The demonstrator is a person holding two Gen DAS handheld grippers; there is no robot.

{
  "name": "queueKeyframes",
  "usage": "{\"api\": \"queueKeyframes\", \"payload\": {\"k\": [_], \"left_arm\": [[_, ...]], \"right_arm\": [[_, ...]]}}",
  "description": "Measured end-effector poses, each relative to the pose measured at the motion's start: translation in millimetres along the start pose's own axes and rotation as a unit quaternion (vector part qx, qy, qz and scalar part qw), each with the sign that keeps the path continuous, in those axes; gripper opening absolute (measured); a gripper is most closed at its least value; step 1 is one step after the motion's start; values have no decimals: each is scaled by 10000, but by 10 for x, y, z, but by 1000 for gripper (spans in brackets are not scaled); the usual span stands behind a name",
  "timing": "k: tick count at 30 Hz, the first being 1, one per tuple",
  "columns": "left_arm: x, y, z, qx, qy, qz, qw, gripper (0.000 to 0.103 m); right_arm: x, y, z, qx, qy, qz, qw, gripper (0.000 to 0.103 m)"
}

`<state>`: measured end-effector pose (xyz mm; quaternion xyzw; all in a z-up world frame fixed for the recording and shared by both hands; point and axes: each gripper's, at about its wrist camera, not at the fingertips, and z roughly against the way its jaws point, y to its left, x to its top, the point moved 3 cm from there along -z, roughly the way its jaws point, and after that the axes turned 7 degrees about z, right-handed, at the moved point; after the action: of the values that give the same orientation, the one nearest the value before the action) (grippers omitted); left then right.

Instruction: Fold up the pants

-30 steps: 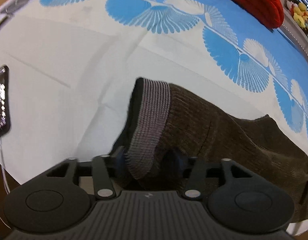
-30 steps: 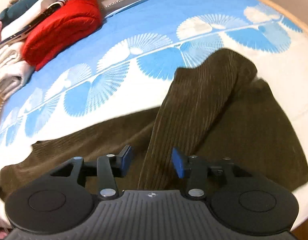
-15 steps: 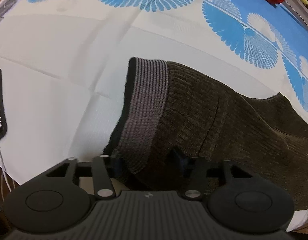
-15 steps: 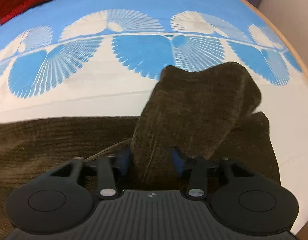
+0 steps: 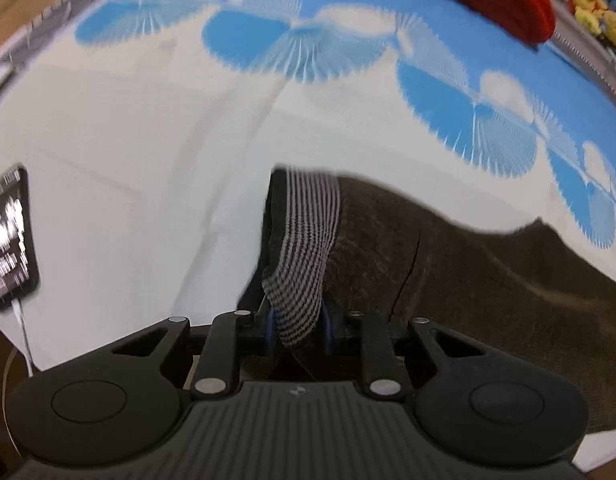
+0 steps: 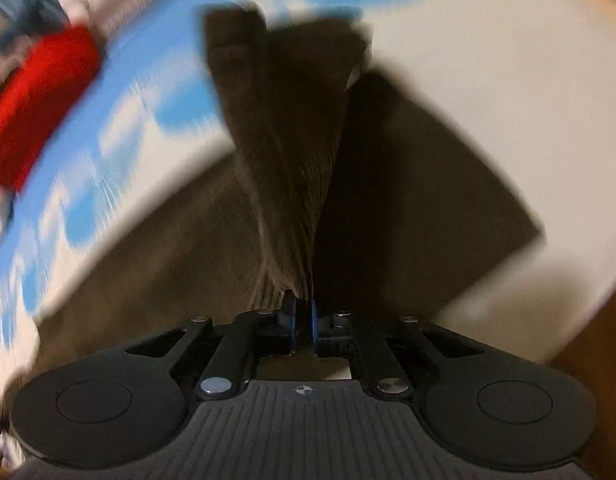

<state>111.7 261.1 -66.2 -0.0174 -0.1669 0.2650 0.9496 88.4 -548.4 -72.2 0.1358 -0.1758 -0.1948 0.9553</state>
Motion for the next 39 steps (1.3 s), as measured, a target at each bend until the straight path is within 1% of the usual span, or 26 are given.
{"api": "queueKeyframes", "payload": {"k": [1,2,3,4,5,6,7,9,12,16,18,21,22,23,24,25,28,29,30,31,33,35,36,37,38,39], "left_arm": [[-9,10,-28,17,59,-12,10000,28],[-16,39,-35,27,72,-1,10000,29],[-10,51,-42,15,81,72,9999,32],[-12,75,-52,-27,126,196,9997,40],[-7,96,-65,-84,182,310,9993,45],[-7,106,-73,-157,229,420,9987,52],[-8,109,-84,-219,273,502,9981,54],[-7,109,-109,-259,336,566,9975,55],[-1,109,-176,-185,437,571,9972,55],[-6,136,-232,-40,517,560,9971,55],[-12,153,-242,-30,532,566,9970,55],[-22,157,-247,-31,534,522,9972,54],[-25,159,-245,-28,531,505,9973,53],[-28,167,-244,-38,531,499,9973,50],[-32,168,-237,-64,524,490,9974,35],[-37,161,-221,-88,512,454,9976,30],[-43,108,-139,-128,338,252,9990,23],[-40,98,-101,-162,273,232,9992,23],[-31,89,-53,-217,190,220,9993,22],[-19,88,17,-319,52,231,9992,21],[23,104,232,-682,-364,332,9965,20],[35,167,506,-1176,-814,501,9884,19],[19,221,603,-1323,-942,556,9852,19],[-13,265,665,-1324,-999,558,9846,19],[-46,300,642,-1166,-908,483,9878,19],[-90,333,534,-910,-641,406,9930,20]], "right_arm": [[-5,-83,13,32,-56,-95,9999,11],[19,-162,46,8,-193,-182,9996,11],[44,-229,78,-23,-306,-302,9991,19],[88,-325,110,-53,-463,-539,9975,26],[124,-411,137,-56,-608,-791,9950,41],[158,-488,156,-67,-750,-1030,9918,51],[192,-565,167,-133,-862,-1239,9885,53],[235,-704,145,-355,-938,-1590,9822,53],[211,-786,51,-512,-773,-1950,9764,51],[238,-701,14,-757,-759,-1970,9745,47],[204,-686,17,-906,-754,-2027,9721,41],[264,-684,24,-1064,-750,-2033,9704,42],[258,-708,55,-1194,-727,-1986,9701,43],[222,-748,100,-1392,-712,-1920,9689,47],[219,-766,106,-1591,-690,-1870,9669,49],[226,-791,102,-1656,-679,-1866,9660,49],[224,-869,97,-1463,-763,-1957,9667,50],[225,-882,89,-1384,-800,-1963,9674,47],[226,-873,82,-1350,-820,-1920,9686,26],[229,-848,89,-1399,-841,-1822,9696,14],[251,-782,166,-1417,-1054,-1733,9689,12],[293,-654,401,-1244,-1577,-1627,9660,11],[309,-592,520,-1151,-1821,-1547,9642,11],[312,-531,657,-1111,-2093,-1456,9605,11],[308,-505,735,-1218,-2211,-1348,9582,11],[305,-526,716,-1400,-2110,-1283,9589,11]]}}
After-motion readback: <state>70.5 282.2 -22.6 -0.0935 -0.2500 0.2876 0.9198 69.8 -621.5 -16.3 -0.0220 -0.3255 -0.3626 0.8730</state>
